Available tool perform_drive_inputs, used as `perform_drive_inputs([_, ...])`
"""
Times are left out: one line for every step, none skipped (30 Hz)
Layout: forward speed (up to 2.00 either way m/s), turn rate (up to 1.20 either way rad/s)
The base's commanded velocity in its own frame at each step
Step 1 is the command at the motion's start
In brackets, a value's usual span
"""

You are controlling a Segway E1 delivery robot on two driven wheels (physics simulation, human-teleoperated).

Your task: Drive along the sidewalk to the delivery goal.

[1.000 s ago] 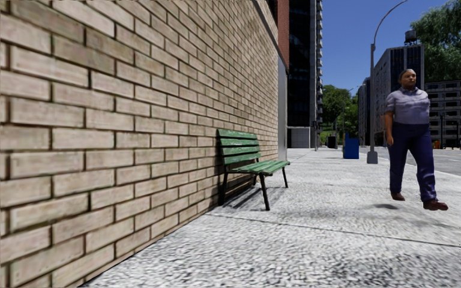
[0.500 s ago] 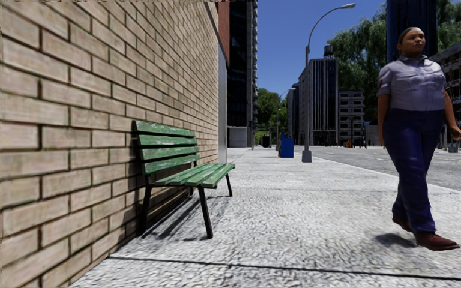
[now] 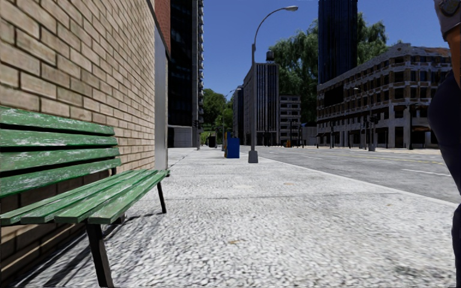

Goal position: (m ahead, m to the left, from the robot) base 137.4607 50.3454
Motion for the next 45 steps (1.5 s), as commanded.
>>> perform_drive_inputs([1.49, 0.0])
perform_drive_inputs([1.49, 0.0])
perform_drive_inputs([1.49, 0.0])
perform_drive_inputs([1.49, 0.0])
perform_drive_inputs([1.49, 0.0])
perform_drive_inputs([1.49, 0.0])
perform_drive_inputs([1.49, 0.0])
perform_drive_inputs([1.49, 0.0])
perform_drive_inputs([1.49, 0.0])
perform_drive_inputs([1.49, 0.0])
perform_drive_inputs([1.49, 0.0])
perform_drive_inputs([1.49, 0.0])
perform_drive_inputs([1.49, 0.0])
perform_drive_inputs([1.49, 0.0])
perform_drive_inputs([1.49, 0.0])
perform_drive_inputs([1.49, 0.0])
perform_drive_inputs([1.49, 0.0])
perform_drive_inputs([1.49, 0.0])
perform_drive_inputs([1.49, 0.0])
perform_drive_inputs([1.49, 0.0])
perform_drive_inputs([1.53, 0.0])
perform_drive_inputs([1.54, 0.0])
perform_drive_inputs([1.55, 0.0])
perform_drive_inputs([1.55, 0.0])
perform_drive_inputs([1.55, 0.0])
perform_drive_inputs([1.55, 0.0])
perform_drive_inputs([1.56, 0.0])
perform_drive_inputs([1.56, 0.0])
perform_drive_inputs([1.56, 0.0])
perform_drive_inputs([1.57, 0.0])
perform_drive_inputs([1.57, 0.0])
perform_drive_inputs([1.57, 0.0])
perform_drive_inputs([1.58, 0.0])
perform_drive_inputs([1.58, 0.0])
perform_drive_inputs([1.59, 0.0])
perform_drive_inputs([1.59, 0.0])
perform_drive_inputs([1.59, 0.0])
perform_drive_inputs([1.59, 0.0])
perform_drive_inputs([1.59, 0.0])
perform_drive_inputs([1.59, 0.0])
perform_drive_inputs([1.59, 0.0])
perform_drive_inputs([1.59, 0.0])
perform_drive_inputs([1.6, 0.0])
perform_drive_inputs([1.6, 0.0])
perform_drive_inputs([1.61, 0.0])
